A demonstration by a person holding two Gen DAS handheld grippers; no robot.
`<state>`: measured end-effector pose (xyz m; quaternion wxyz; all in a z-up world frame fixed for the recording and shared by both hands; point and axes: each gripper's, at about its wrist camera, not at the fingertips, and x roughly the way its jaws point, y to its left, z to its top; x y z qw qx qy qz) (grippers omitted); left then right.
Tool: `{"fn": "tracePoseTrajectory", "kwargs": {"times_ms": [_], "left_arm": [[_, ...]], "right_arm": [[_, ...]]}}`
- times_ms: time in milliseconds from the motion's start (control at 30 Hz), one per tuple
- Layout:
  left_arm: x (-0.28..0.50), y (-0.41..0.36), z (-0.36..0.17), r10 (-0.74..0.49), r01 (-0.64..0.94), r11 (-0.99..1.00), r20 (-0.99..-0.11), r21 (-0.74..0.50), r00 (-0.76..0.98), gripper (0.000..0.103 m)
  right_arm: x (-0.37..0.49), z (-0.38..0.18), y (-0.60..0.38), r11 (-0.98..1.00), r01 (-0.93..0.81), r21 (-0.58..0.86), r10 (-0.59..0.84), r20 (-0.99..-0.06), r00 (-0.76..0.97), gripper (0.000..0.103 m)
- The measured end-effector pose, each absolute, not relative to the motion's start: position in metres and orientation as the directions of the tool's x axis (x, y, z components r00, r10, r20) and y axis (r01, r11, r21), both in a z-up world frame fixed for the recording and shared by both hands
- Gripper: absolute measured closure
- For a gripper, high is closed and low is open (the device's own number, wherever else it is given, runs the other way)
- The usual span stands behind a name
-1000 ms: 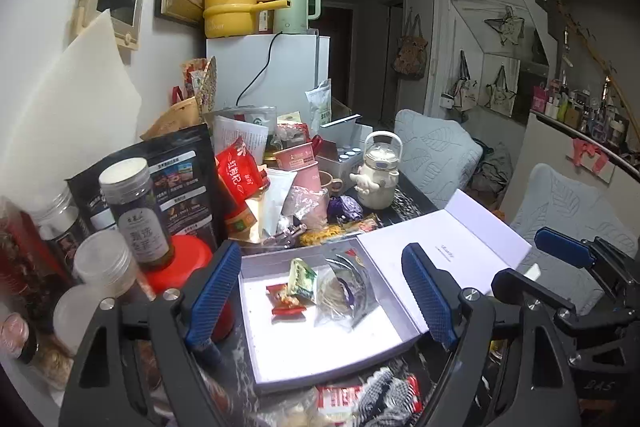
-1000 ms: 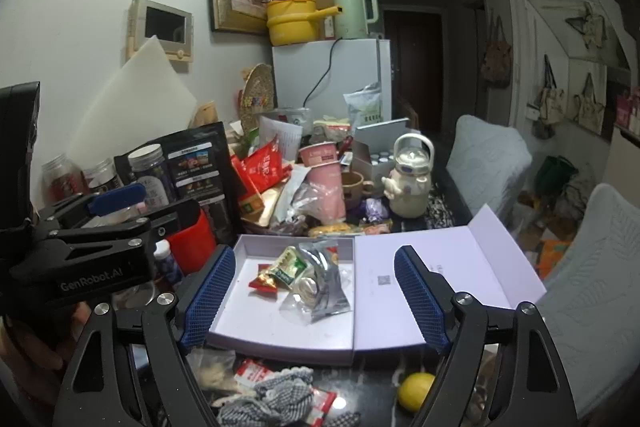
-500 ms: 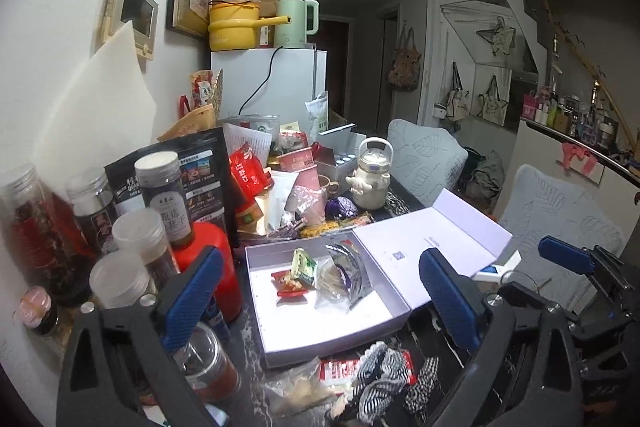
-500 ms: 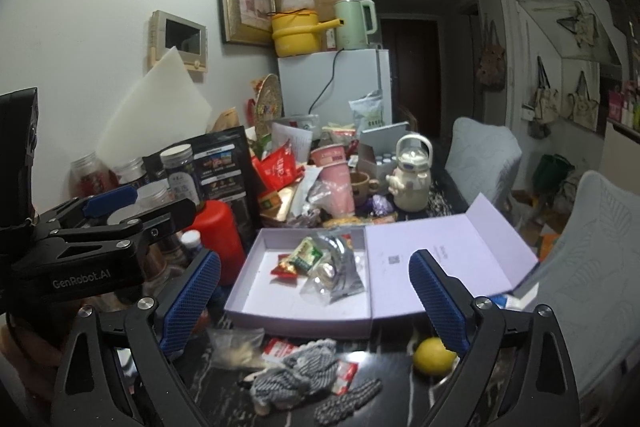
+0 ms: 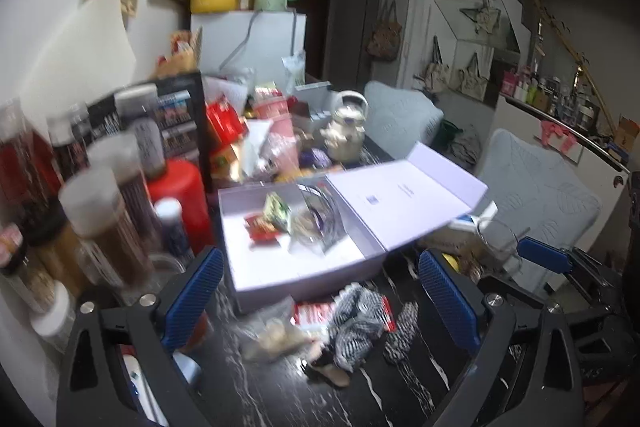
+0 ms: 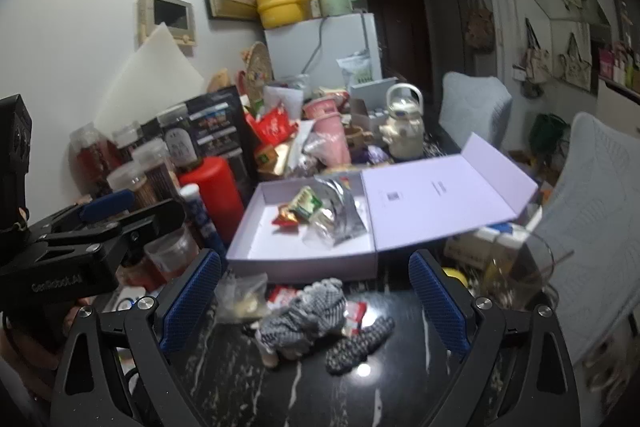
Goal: Organize soft objects
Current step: 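Withdraw both open tools from the box back over the gingham scrunchies, then grasp the lace-trimmed gingham scrunchie with the left tool while the right approaches the small scrunchie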
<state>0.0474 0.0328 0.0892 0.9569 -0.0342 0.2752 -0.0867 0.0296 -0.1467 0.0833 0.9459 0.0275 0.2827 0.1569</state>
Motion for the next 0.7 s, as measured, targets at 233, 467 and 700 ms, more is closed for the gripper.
{"fn": "tracePoseTrajectory", "kwargs": {"times_ms": [233, 467, 700], "left_arm": [[0.043, 0.024, 0.062, -0.215, 0.180, 0.977, -0.565, -0.118, 0.797, 0.003], [0.043, 0.019, 0.035, -0.239, 0.206, 0.971, -0.607, -0.125, 0.758, 0.003], [0.040, 0.019, 0.011, -0.226, 0.206, 0.973, -0.625, -0.106, 0.747, 0.003]], "right_arm": [[0.021, 0.063, -0.154, 0.958, -0.247, 0.148, 0.287, -0.558, 0.779, 0.006], [0.017, 0.031, -0.159, 0.959, -0.223, 0.174, 0.283, -0.615, 0.736, 0.011], [0.015, 0.004, -0.161, 0.965, -0.204, 0.167, 0.263, -0.653, 0.711, 0.021]]}}
